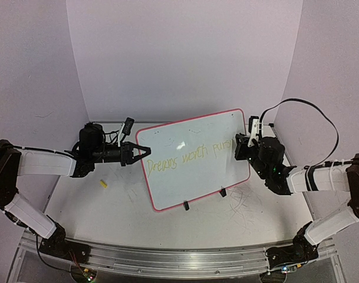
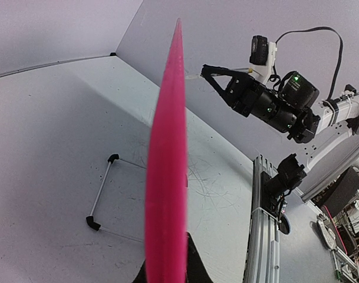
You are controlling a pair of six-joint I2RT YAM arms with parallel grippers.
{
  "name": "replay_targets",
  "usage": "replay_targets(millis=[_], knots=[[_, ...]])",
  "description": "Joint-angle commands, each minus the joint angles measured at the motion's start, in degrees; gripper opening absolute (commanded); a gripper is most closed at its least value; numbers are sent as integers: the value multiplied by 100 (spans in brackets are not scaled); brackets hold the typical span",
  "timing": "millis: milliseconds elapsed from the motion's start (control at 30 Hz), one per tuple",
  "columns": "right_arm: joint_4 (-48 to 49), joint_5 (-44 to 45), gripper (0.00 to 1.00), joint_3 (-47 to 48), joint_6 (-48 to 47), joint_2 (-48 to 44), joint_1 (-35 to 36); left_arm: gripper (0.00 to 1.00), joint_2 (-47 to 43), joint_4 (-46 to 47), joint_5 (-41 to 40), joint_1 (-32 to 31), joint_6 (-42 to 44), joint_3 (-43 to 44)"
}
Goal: Write a sentence on the whiteboard
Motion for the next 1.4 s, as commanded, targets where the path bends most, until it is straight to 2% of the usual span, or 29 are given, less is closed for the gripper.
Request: replay_targets(millis=[0, 433, 667, 900, 1367], knots=[[222, 97, 0, 239, -91, 96, -24, 0, 17, -444, -432, 89, 635, 3], [-108, -22, 0, -431, 277, -224, -15, 0, 9, -451, -456, 88, 647, -4], [38, -11, 0, -216, 171, -202, -23, 0, -23, -451, -464, 89, 625, -9], [-21, -84, 0, -346, 239, -784, -108, 0, -26, -449, -467, 89, 620, 2], [348, -807, 0, 188, 282, -144, -408, 0, -20, -449, -437, 89, 628, -11]])
